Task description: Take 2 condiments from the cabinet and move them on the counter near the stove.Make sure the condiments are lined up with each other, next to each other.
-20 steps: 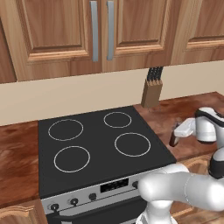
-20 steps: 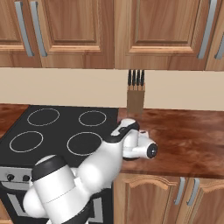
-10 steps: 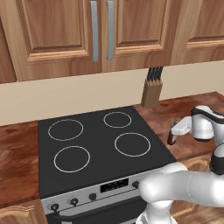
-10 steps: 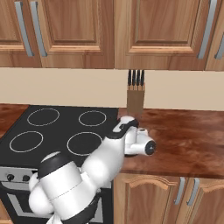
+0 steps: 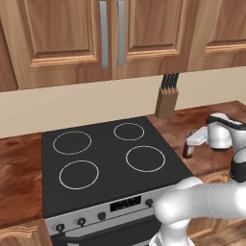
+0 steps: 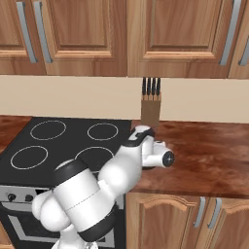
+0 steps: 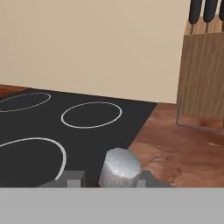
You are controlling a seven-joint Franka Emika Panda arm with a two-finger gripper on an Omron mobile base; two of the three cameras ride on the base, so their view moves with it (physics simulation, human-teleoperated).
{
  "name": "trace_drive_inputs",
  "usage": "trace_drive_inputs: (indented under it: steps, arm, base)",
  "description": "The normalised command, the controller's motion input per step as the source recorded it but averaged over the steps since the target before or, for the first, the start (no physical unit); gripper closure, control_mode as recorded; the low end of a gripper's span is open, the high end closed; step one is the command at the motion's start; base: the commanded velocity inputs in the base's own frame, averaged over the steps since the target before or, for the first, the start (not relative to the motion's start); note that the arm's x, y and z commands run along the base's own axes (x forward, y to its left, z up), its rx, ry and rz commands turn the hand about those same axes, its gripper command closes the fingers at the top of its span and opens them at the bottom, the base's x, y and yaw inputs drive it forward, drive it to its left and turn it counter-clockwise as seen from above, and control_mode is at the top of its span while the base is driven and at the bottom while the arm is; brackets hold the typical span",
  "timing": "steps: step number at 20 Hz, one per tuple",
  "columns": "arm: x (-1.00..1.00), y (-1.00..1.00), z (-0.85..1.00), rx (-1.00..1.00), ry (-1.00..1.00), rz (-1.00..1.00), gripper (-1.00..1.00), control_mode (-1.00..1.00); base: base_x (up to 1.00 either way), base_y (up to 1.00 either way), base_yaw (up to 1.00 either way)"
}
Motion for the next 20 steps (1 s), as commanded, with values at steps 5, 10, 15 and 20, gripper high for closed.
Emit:
trace_drive_inputs:
  steps: [5, 10, 15, 20]
  arm:
    - [-0.06, 0.05, -0.33, -0.03, 0.0, 0.0, 1.0, -1.0]
    - [-0.04, 0.28, -0.28, -0.07, 0.0, 0.0, -1.0, -1.0]
    - [-0.04, 0.12, -0.09, -0.02, 0.0, 0.0, -1.0, -1.0]
    - [-0.29, 0.0, 0.0, 0.0, 0.0, 0.0, -1.0, -1.0]
  base:
    - [0.0, 0.0, 0.0]
    - [0.0, 0.0, 0.0]
    - [0.0, 0.0, 0.0]
    - [0.0, 0.0, 0.0]
